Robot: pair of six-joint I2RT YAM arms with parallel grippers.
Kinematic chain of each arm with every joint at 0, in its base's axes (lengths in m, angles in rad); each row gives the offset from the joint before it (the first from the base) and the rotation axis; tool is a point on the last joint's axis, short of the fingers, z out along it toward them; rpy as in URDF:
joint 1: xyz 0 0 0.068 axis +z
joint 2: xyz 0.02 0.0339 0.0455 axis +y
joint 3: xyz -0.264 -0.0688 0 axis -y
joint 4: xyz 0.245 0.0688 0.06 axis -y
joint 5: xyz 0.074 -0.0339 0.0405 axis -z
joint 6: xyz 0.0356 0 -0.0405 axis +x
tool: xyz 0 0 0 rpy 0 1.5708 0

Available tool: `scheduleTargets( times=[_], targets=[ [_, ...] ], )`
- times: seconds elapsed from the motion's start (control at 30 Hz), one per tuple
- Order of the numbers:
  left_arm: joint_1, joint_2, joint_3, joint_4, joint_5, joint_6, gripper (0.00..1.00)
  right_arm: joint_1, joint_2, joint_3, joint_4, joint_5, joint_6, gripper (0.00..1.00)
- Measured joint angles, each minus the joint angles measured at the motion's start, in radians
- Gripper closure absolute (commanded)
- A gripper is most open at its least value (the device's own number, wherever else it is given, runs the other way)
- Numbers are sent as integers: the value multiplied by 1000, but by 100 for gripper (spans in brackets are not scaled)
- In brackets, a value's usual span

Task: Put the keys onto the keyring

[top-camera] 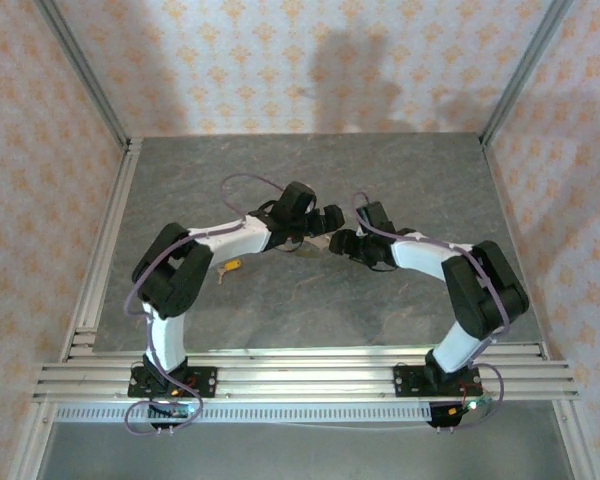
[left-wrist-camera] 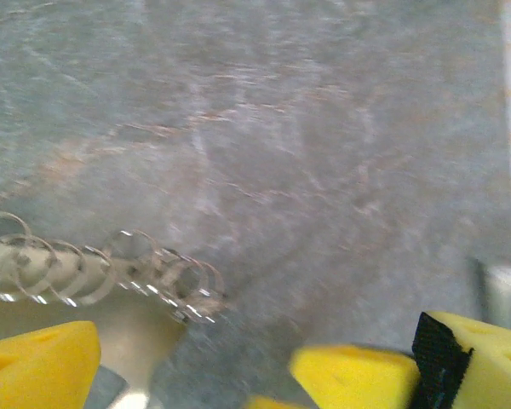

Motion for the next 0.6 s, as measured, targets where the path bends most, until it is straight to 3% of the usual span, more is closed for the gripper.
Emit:
scheduleTargets(
  times=[0.27,0.6],
  targets=[
    [-21,-272,-106,-7,-64,10,3,4,100,96,12,-10,-42,36],
    [-8,-381,-223,-64,-163,29,3,4,139,142,-22,-13,-53,38]
  ],
)
